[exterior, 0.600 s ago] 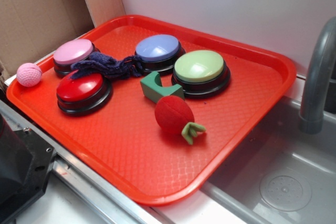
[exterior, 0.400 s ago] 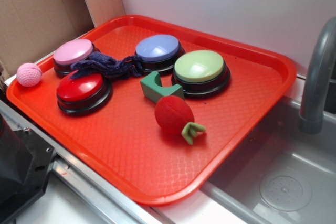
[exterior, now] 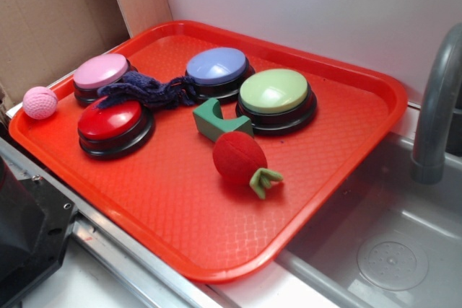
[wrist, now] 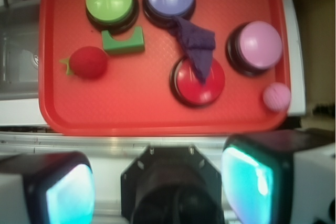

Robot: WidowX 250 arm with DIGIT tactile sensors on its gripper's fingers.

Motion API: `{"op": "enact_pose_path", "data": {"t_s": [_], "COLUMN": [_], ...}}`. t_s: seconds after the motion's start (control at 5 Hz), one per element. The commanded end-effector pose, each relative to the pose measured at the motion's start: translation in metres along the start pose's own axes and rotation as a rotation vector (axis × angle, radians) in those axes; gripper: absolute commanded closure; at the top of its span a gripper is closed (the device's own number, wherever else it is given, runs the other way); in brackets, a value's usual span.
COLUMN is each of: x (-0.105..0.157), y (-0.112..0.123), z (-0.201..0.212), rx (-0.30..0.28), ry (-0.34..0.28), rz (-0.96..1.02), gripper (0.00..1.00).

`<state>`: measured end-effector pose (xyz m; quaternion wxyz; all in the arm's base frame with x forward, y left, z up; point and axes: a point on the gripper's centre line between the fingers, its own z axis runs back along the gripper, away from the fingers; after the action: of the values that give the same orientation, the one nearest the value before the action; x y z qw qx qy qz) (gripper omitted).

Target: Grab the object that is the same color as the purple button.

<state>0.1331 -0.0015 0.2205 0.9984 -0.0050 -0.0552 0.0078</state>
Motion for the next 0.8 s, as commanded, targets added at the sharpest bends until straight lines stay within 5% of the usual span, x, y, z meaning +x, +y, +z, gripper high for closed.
{"op": "enact_pose_path", "data": {"t_s": [0.0,0.6], "x": [0.036,0.064], "y": [0.032,0.057], "z": [-0.034,-0.112], "rx": [0.047,0.079], "ry": [-0.011,-0.019], "rz": [-0.067,-0.080], "gripper": [0.00,0.00]}}
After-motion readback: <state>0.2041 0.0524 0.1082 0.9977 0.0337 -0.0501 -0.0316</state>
